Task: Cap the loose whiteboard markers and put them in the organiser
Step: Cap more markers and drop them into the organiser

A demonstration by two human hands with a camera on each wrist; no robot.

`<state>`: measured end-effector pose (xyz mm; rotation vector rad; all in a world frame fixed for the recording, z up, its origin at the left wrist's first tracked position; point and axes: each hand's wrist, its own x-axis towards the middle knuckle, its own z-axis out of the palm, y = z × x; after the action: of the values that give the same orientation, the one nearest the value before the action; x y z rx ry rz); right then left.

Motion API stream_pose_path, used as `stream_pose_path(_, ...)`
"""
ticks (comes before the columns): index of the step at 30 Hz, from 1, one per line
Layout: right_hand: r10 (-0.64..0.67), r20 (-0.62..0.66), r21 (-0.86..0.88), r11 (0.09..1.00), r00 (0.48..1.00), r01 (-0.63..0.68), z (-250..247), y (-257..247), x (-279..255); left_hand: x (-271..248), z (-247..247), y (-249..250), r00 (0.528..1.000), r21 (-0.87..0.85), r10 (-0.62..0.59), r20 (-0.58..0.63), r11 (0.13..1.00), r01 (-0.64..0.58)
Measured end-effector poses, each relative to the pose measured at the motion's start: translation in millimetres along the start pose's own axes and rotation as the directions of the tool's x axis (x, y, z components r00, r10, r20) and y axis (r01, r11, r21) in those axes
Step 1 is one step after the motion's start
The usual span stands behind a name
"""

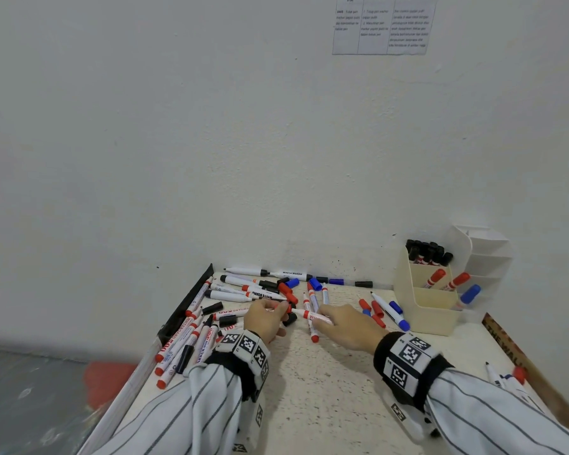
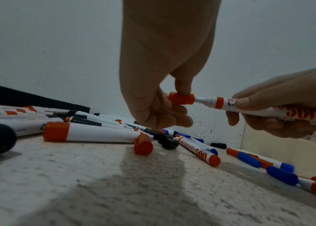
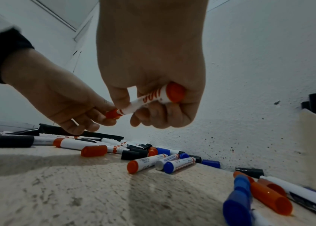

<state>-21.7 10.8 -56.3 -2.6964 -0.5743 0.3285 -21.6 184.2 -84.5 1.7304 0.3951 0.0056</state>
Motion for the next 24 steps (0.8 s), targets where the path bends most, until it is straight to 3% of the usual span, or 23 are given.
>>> stream_pose_path(6,-0.012,0.015,-0.044,0.999,1.0,0.012,-3,6,-2,-9,3,6,0.987,0.115,-0.027,0.16,0.993,0.008)
stream_pose_path(11,-0.038,0.002,-0.046,0.998,0.999,0.038,-4,7,-5,-15,9,10,0.985,0.221,0.0,0.171,0.975,-0.039)
stream_pose_path(13,-0.061,-0.021,-0.005,0.998,0.998,0.061,-4,5,-7,-15,14,12,0.984,0.322,0.07,0.161,0.939,-0.12)
stream_pose_path(16,-0.092,-0.04,0.035,0.995,0.995,0.093,-4,5,-9,-13,18,10,0.942,0.53,0.28,0.184,0.779,-0.335)
stream_pose_path(18,-0.103,-0.051,0.146,0.983,0.993,0.109,-3,7,-10,-15,19,11,0.905,0.649,0.364,0.219,0.638,-0.413)
stream_pose_path(21,-0.109,-0.079,0.215,0.969,0.991,0.124,-4,9,-12,-24,19,18,0.881,0.798,0.39,0.269,0.422,-0.43)
stream_pose_path(24,-0.124,-0.129,0.056,0.99,0.984,0.132,-5,14,-12,-24,23,23,0.869,0.862,0.355,0.344,0.247,-0.442)
